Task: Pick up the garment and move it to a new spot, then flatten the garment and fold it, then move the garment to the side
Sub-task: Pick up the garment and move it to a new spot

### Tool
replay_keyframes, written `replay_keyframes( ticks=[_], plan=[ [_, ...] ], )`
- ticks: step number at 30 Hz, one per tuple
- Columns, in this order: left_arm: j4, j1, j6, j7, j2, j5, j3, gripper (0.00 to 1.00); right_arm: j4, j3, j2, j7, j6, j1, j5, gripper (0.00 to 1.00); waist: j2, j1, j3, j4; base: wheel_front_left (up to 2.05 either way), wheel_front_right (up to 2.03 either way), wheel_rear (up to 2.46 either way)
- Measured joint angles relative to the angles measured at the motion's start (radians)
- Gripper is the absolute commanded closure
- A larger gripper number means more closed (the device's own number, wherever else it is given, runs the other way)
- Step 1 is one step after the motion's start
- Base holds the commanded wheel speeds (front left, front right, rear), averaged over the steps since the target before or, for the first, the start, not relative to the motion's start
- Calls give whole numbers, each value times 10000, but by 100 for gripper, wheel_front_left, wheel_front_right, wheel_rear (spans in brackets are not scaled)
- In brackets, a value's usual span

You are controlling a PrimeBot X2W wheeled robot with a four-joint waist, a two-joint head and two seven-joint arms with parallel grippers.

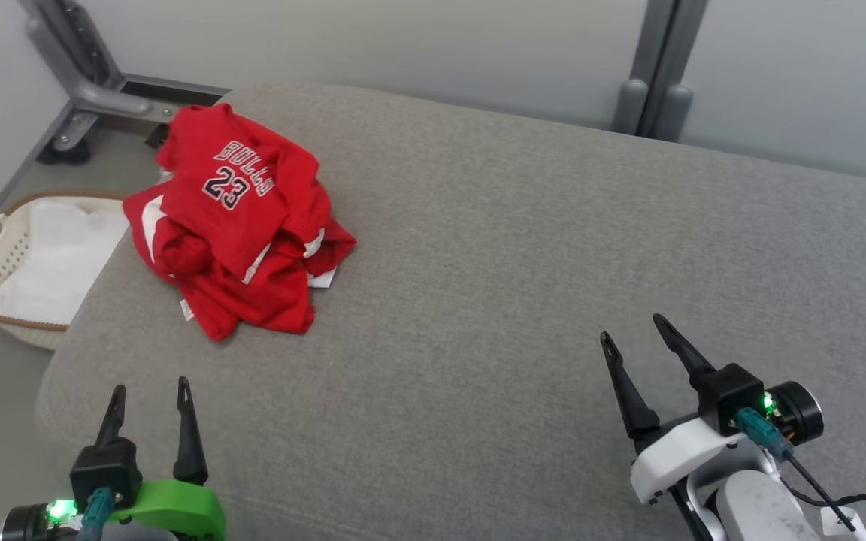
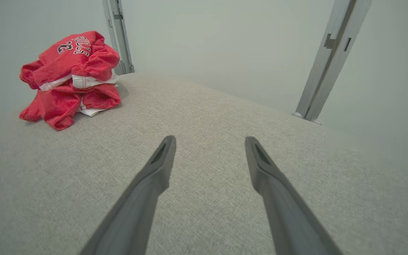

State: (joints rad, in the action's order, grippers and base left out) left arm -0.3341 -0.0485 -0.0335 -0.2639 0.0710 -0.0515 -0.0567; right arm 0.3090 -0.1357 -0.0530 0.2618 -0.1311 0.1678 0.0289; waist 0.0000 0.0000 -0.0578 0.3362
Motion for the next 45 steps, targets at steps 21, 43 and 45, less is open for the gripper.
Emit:
replay_keyframes(
  ticks=[21,43,45],
  plan=[
    [-349,166,-430,0,-192,-585,-986,0,115,-537,-105,0,0,125,88,0,0,0,-268,1557,0,0,0],
    [-2589,-5261,-951,0,1785,-3774,1561,0,-362,-704,-660,0,0,1207,-136,0,0,0,-2053,699,0,0,0],
    [-3047,-5912,-953,0,2128,-4146,2050,0,-378,-742,-683,2,0,1333,-148,0,0,0,-2262,602,0,0,0]
  ],
)
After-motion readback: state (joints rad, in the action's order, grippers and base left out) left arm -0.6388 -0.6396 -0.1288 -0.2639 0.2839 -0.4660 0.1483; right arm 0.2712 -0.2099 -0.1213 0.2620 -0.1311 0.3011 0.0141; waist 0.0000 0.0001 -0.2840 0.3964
